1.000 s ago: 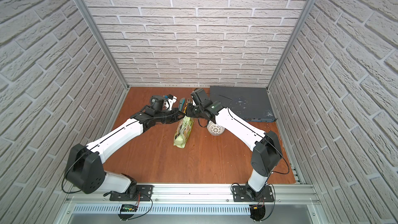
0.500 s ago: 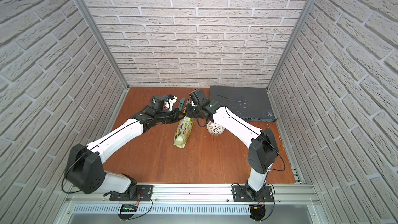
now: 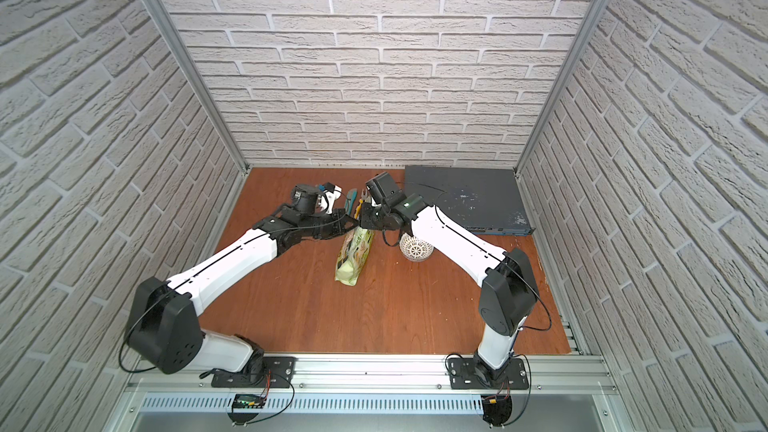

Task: Pour the oats into the breakfast bowl
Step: Open the oats bag at the center of the board.

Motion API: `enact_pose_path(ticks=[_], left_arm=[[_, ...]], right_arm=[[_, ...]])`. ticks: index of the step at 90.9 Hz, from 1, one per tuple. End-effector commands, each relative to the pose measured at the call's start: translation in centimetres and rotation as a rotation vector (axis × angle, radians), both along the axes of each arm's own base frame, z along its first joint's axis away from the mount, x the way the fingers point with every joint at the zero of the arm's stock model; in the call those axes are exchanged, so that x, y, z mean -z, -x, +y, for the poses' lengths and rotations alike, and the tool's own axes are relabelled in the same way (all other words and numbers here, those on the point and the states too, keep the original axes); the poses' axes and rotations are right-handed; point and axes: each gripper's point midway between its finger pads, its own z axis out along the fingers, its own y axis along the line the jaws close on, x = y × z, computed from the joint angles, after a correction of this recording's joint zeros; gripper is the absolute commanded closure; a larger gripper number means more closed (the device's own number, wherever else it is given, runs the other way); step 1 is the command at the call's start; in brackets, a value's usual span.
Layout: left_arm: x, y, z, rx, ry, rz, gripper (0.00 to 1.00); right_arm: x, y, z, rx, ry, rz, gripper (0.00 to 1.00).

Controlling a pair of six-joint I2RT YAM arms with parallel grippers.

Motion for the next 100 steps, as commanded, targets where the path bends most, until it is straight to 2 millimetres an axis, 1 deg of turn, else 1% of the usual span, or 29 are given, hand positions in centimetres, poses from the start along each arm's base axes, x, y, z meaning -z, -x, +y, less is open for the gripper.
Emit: enact_pose_path(ticks=[1, 10, 18, 27, 35, 38, 40, 47, 52, 57, 69, 75, 87, 100], left_arm=[[-1.5, -0.3, -0.3, -0.003, 0.014, -0.047, 1.0], [-1.6, -0.3, -0.3, 0.0, 0.017, -0.052, 1.0], [-1.6, -0.2, -0.4, 0.003, 0.016, -0.052, 1.0], [-1.6, -0.2, -0.4, 0.004, 0.016, -0.053, 1.0], [-1.6, -0.2, -0.5, 0.006, 0.016, -0.053, 1.0], [-1.7, -0.2, -0.5, 0.006, 0.017, -0.054, 1.0], [-1.7, -0.2, -0.6, 0.007, 0.018, -0.055, 1.0], [-1.7, -0.2, -0.6, 0.007, 0.017, -0.056, 1.0], [-1.6, -0.3, -0.3, -0.007, 0.008, -0.06, 1.0], [-1.6, -0.5, 0.2, -0.036, -0.01, -0.075, 1.0], [-1.5, -1.5, 2.5, -0.151, -0.094, -0.139, 1.0], [-2.0, -2.0, 3.4, -0.2, -0.118, -0.175, 1.0], [-2.7, -2.4, 3.9, -0.226, -0.134, -0.213, 1.0], [-2.9, -2.5, 4.4, -0.248, -0.149, -0.225, 1.0]], right_arm=[[0.8, 0.8, -0.3, -0.013, 0.028, 0.03, 0.77], [0.9, 0.7, 0.7, -0.024, -0.012, 0.043, 0.76], [0.6, 0.6, 1.4, -0.032, -0.045, 0.039, 0.76], [0.4, 0.5, 1.7, -0.033, -0.061, 0.037, 0.76], [0.8, 0.4, 1.6, -0.027, -0.043, 0.048, 0.76], [0.9, 0.4, 1.6, -0.026, -0.033, 0.051, 0.78], [1.1, 0.4, 1.5, -0.025, -0.029, 0.052, 0.81], [1.3, 0.5, 1.6, -0.031, -0.025, 0.057, 0.95], [1.0, 0.5, 1.5, -0.035, -0.027, 0.051, 0.97], [0.7, 0.6, 1.1, -0.032, -0.011, 0.037, 0.97], [-0.2, 0.7, -0.8, -0.002, 0.09, -0.018, 0.97], [-0.4, 0.8, -1.6, 0.008, 0.142, -0.038, 0.97], [-0.7, 0.9, -3.0, 0.035, 0.241, -0.074, 0.97], [-1.1, 0.8, -4.2, 0.065, 0.312, -0.105, 0.97]])
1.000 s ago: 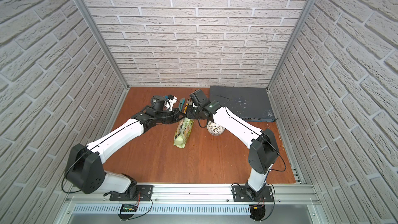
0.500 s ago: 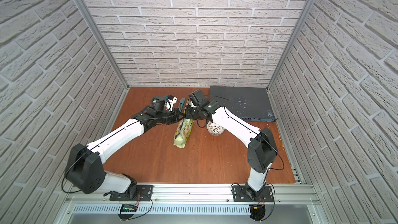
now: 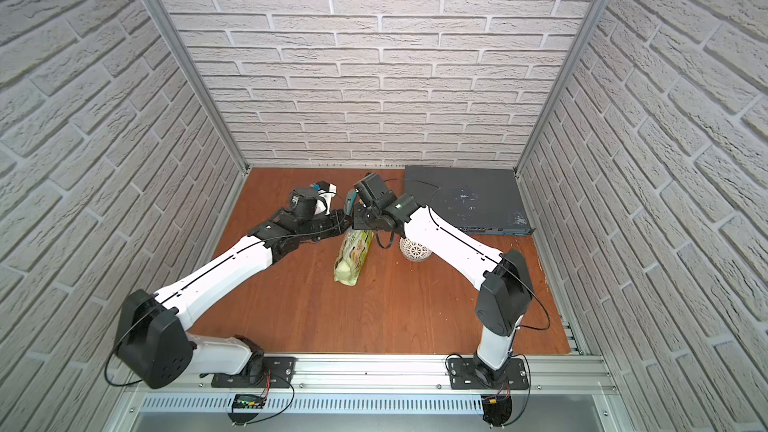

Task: Pour the oats into the breakfast bowl
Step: Open the oats bag at the center of the board.

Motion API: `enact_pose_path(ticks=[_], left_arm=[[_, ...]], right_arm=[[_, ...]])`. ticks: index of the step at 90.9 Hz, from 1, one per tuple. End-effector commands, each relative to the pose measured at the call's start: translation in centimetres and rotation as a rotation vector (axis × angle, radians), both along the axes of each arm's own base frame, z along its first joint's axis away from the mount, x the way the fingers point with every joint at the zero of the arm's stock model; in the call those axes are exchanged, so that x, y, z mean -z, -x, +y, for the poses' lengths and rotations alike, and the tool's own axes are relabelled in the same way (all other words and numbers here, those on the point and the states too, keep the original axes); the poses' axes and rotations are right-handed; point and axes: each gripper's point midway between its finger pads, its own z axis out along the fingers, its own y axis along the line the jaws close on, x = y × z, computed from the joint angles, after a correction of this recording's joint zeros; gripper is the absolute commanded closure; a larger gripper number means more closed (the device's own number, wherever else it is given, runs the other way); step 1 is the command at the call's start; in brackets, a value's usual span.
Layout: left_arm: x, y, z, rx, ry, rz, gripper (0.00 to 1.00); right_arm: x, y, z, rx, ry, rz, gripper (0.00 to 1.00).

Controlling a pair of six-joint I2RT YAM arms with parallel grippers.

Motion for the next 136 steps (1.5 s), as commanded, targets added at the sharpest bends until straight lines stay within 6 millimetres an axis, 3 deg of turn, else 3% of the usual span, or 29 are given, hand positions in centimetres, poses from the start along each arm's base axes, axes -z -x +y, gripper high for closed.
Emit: enact_pose_path(ticks=[1, 23, 38, 64, 71, 86, 101, 108, 121, 129, 136], left_arm=[[-1.7, -2.0, 2.7, -0.13, -0.051, -0.111, 1.0], [-2.5, -1.3, 4.7, -0.19, -0.114, -0.142, 1.0], [-3.1, -0.7, 5.1, -0.19, -0.124, -0.148, 1.0], [-3.0, 1.1, 6.8, -0.184, -0.217, -0.123, 1.0], [-2.8, 1.8, 6.8, -0.166, -0.222, -0.109, 1.0], [-2.4, 3.2, 5.9, -0.099, -0.193, -0.073, 1.0], [-1.9, 4.0, 5.3, -0.058, -0.179, -0.049, 1.0], [-1.7, 4.1, 5.2, -0.052, -0.175, -0.043, 1.0], [-1.5, 4.1, 5.3, -0.061, -0.174, -0.04, 1.0], [-1.5, 4.1, 5.6, -0.071, -0.185, -0.045, 1.0], [-1.6, 4.0, 5.8, -0.075, -0.195, -0.053, 0.91]], right_arm=[[0.3, 0.7, -4.8, 0.075, 0.203, -0.011, 0.97], [-0.4, 0.4, -7.2, 0.112, 0.321, -0.053, 0.97], [-1.6, 0.5, -7.6, 0.109, 0.314, -0.085, 0.97], [-3.2, -0.7, -10.4, 0.12, 0.538, -0.168, 0.97], [-3.2, -0.9, -9.7, 0.087, 0.52, -0.163, 0.97], [-3.2, -0.2, -5.5, -0.065, 0.276, -0.143, 0.97], [-4.0, 0.2, -5.2, -0.104, 0.165, -0.143, 0.96], [-4.7, 0.7, -5.4, -0.117, 0.129, -0.162, 0.83], [-5.2, 2.2, -6.1, -0.138, 0.075, -0.215, 0.4], [-5.1, 3.4, -6.3, -0.165, 0.027, -0.237, 0.19], [-4.9, 4.9, -5.8, -0.215, -0.029, -0.255, 0.07]])
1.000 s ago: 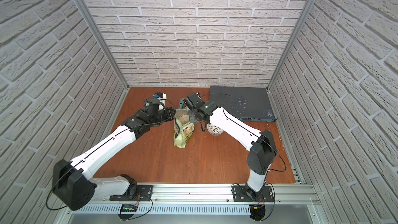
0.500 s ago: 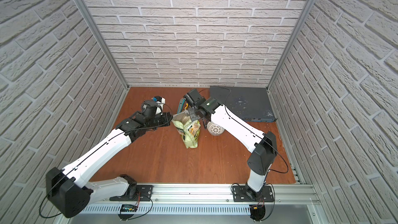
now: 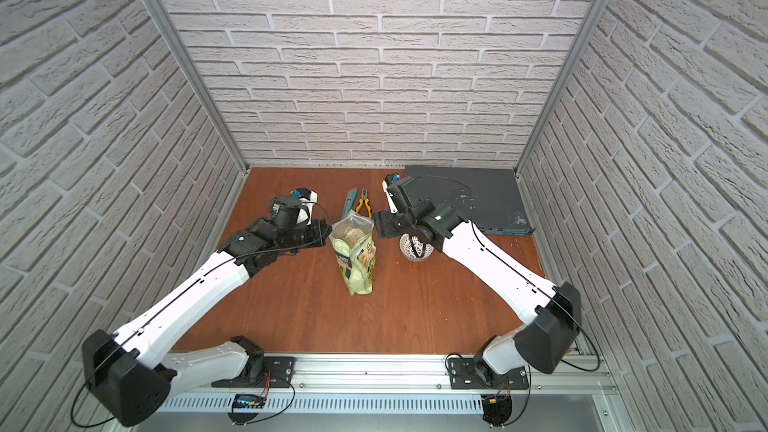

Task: Pour the oats into the breakfast bowl
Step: Open the oats bag at the center of the board.

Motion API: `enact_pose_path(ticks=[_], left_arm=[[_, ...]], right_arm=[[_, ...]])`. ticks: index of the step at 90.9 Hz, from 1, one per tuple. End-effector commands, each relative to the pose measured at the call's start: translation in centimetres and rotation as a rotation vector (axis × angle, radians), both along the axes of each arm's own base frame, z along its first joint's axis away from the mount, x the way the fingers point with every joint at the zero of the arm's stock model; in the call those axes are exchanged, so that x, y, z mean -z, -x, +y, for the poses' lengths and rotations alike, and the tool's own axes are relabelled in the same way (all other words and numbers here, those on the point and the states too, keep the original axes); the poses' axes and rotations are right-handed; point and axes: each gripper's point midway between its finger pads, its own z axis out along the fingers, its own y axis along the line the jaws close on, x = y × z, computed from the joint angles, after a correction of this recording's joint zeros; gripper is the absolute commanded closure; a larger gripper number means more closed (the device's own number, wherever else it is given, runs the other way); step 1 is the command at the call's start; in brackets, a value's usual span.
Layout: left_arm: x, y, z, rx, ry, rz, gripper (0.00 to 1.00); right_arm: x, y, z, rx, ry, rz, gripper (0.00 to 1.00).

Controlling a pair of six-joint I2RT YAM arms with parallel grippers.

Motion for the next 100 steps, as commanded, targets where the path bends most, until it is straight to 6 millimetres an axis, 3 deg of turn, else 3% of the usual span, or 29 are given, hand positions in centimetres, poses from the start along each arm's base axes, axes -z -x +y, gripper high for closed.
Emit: enact_pose_path(ticks=[1, 13, 28, 44, 56, 66, 77, 86, 91, 100], left_arm=[[-0.7, -0.1, 0.6, -0.011, -0.006, -0.041, 0.9], [-1.4, -0.4, -0.2, 0.032, 0.001, -0.058, 0.68], [-1.7, -1.0, -1.8, 0.116, 0.003, -0.03, 0.51], [-1.4, -2.4, -3.6, 0.18, 0.023, -0.015, 0.43], [-0.6, -3.6, -4.7, 0.215, 0.021, 0.018, 0.43], [0.1, -4.4, -4.9, 0.22, -0.006, 0.031, 0.48], [0.5, -5.3, -4.3, 0.199, -0.059, 0.027, 0.65], [0.7, -5.8, -3.6, 0.175, -0.096, 0.026, 0.84], [0.9, -5.9, -3.2, 0.16, -0.116, 0.029, 0.92], [1.1, -5.7, -2.4, 0.137, -0.154, 0.035, 1.0]], right_arm=[[-0.8, 1.6, 1.5, -0.094, -0.113, -0.055, 0.06], [1.1, 3.9, 2.3, -0.162, -0.144, -0.068, 0.01], [4.6, 5.8, 2.6, -0.18, -0.141, -0.062, 0.01], [8.3, 6.8, 3.3, -0.196, -0.11, -0.019, 0.02], [10.2, 6.9, 4.3, -0.219, -0.088, 0.014, 0.08], [10.8, 6.7, 5.1, -0.227, -0.089, 0.027, 0.12], [11.5, 6.0, 4.9, -0.204, -0.045, 0.018, 0.2], [12.0, 5.3, 4.2, -0.179, 0.002, 0.005, 0.4], [12.2, 5.0, 3.9, -0.17, 0.026, 0.003, 0.58], [12.5, 4.2, 3.3, -0.146, 0.08, -0.004, 0.85]])
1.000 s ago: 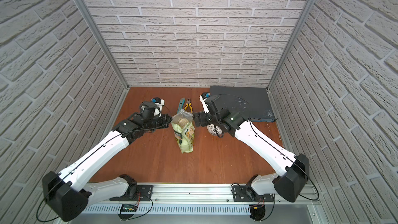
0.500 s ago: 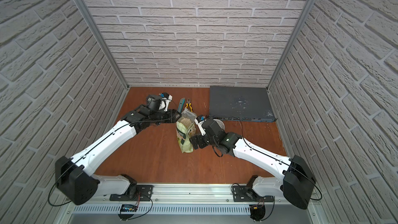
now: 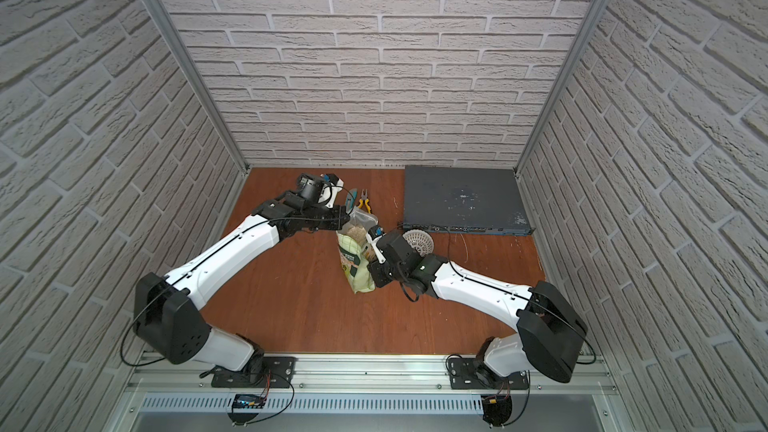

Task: Pour the oats into the breakfast bowl
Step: Open the oats bag at the center of the board.

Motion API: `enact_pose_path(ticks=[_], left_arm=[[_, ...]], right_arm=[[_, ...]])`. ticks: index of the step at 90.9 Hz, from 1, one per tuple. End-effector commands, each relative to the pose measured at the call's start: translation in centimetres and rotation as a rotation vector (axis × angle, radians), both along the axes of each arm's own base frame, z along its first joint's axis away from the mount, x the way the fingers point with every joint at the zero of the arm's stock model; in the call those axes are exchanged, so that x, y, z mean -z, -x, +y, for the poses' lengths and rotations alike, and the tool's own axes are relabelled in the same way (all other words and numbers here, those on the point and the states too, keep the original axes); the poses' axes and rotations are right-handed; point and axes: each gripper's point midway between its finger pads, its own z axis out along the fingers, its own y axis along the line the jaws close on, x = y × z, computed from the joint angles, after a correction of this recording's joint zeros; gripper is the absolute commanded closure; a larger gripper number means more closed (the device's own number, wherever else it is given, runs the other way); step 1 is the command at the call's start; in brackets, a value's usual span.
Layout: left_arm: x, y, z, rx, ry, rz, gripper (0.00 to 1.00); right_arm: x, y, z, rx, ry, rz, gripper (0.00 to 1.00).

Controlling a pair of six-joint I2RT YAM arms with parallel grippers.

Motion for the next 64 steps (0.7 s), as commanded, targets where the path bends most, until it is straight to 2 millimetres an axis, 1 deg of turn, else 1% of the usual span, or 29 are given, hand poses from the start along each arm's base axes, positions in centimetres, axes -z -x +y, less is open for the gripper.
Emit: enact_pose_path(ticks=[1, 5, 7, 20, 27, 32, 35, 39, 41, 44, 45, 47, 49, 53, 56, 60, 64], left_arm=[[-0.4, -0.5, 1.6, -0.042, -0.066, -0.028, 1.0], [-0.4, -0.2, 2.0, -0.048, -0.083, -0.026, 1.0], [-0.4, -0.1, 2.3, -0.052, -0.092, -0.025, 1.0], [-0.4, 1.3, 3.8, -0.088, -0.127, -0.02, 1.0], [-0.6, 2.0, 4.3, -0.102, -0.126, -0.014, 1.0], [-0.6, 2.5, 4.5, -0.111, -0.117, -0.006, 1.0], [-0.7, 2.8, 4.5, -0.115, -0.106, -0.002, 1.0], [-0.7, 3.1, 4.5, -0.123, -0.089, 0.006, 1.0], [-0.7, 3.3, 4.5, -0.126, -0.08, 0.012, 1.0], [-0.6, 3.5, 4.5, -0.132, -0.068, 0.019, 1.0], [-0.6, 3.6, 4.4, -0.133, -0.063, 0.021, 1.0], [-0.5, 3.8, 4.4, -0.137, -0.056, 0.026, 1.0], [-0.4, 3.9, 4.4, -0.141, -0.051, 0.029, 1.0], [-0.2, 4.1, 4.4, -0.152, -0.042, 0.039, 1.0], [-0.1, 4.3, 4.5, -0.157, -0.039, 0.043, 1.0], [0.1, 4.5, 4.5, -0.162, -0.038, 0.049, 1.0], [0.0, 4.6, 4.6, -0.168, -0.036, 0.048, 1.0]], right_arm=[[-0.5, -2.0, -0.9, 0.058, 0.06, -0.06, 0.87], [-0.4, -2.3, -1.1, 0.065, 0.078, -0.067, 0.95], [-0.4, -2.5, -1.3, 0.068, 0.088, -0.073, 0.96], [-0.5, -4.0, -3.1, 0.117, 0.139, -0.107, 0.97], [-0.4, -4.6, -4.1, 0.145, 0.159, -0.119, 0.97], [-0.6, -4.7, -4.5, 0.147, 0.163, -0.129, 0.97], [-0.8, -4.6, -4.5, 0.139, 0.155, -0.133, 0.97], [-1.3, -4.1, -4.0, 0.104, 0.118, -0.134, 0.96], [-1.6, -3.7, -3.7, 0.087, 0.089, -0.139, 0.95], [-2.0, -3.2, -3.3, 0.06, 0.043, -0.146, 0.88], [-2.0, -3.0, -3.2, 0.052, 0.032, -0.146, 0.85], [-2.6, -2.7, -2.9, 0.037, -0.003, -0.161, 0.77], [-2.9, -2.4, -2.7, 0.024, -0.03, -0.17, 0.68], [-3.6, -1.9, -2.6, 0.009, -0.081, -0.198, 0.44], [-3.8, -1.5, -2.6, -0.004, -0.112, -0.215, 0.29], [-4.1, -1.0, -2.3, -0.025, -0.149, -0.232, 0.18], [-3.7, -0.4, -2.0, -0.067, -0.164, -0.236, 0.1]])
